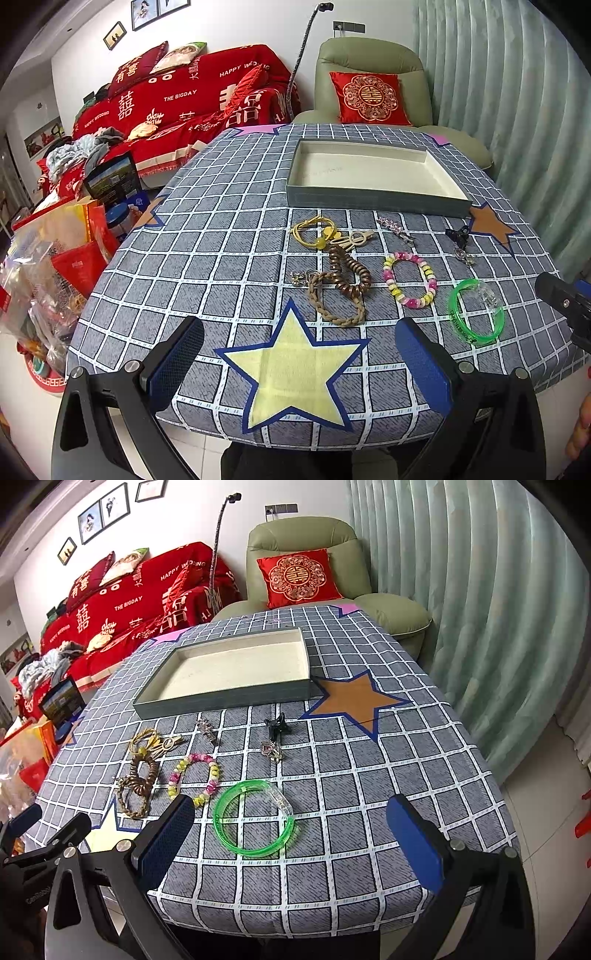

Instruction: Organize jewelry

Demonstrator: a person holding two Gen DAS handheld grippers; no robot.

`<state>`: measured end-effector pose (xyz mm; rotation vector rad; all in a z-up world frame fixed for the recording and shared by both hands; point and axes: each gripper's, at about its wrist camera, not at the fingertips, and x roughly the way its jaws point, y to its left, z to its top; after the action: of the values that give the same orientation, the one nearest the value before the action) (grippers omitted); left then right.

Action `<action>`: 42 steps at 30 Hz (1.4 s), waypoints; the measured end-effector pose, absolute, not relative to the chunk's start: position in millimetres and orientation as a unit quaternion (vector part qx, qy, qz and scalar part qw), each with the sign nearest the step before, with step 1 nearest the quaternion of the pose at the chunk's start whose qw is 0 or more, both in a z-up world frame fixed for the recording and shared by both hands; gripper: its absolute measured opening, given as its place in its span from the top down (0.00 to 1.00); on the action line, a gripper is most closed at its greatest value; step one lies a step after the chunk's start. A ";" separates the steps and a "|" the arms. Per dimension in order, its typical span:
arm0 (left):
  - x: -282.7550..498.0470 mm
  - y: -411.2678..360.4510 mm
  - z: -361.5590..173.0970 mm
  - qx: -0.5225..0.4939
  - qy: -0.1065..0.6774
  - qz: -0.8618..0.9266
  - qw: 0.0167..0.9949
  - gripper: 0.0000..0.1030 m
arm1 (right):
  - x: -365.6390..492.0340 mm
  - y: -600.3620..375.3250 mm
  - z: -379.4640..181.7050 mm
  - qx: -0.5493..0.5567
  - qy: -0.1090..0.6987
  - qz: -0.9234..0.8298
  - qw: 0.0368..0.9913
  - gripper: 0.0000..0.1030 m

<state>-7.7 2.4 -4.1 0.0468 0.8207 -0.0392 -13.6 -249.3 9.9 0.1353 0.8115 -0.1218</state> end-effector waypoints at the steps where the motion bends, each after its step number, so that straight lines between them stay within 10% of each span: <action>1: -7.7 2.3 -4.0 0.023 0.399 -0.019 0.917 0.00 | -13.5 -249.3 10.1 0.065 0.394 -0.059 0.915 0.00; 42: -9.7 6.4 -1.8 0.020 0.399 -0.015 0.917 0.00 | -15.4 -248.2 15.8 0.064 0.388 -0.057 0.918 0.00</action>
<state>-9.7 6.4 -1.8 0.0404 0.8200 -0.0310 -15.4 -248.2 15.8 0.1317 0.7983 -0.1168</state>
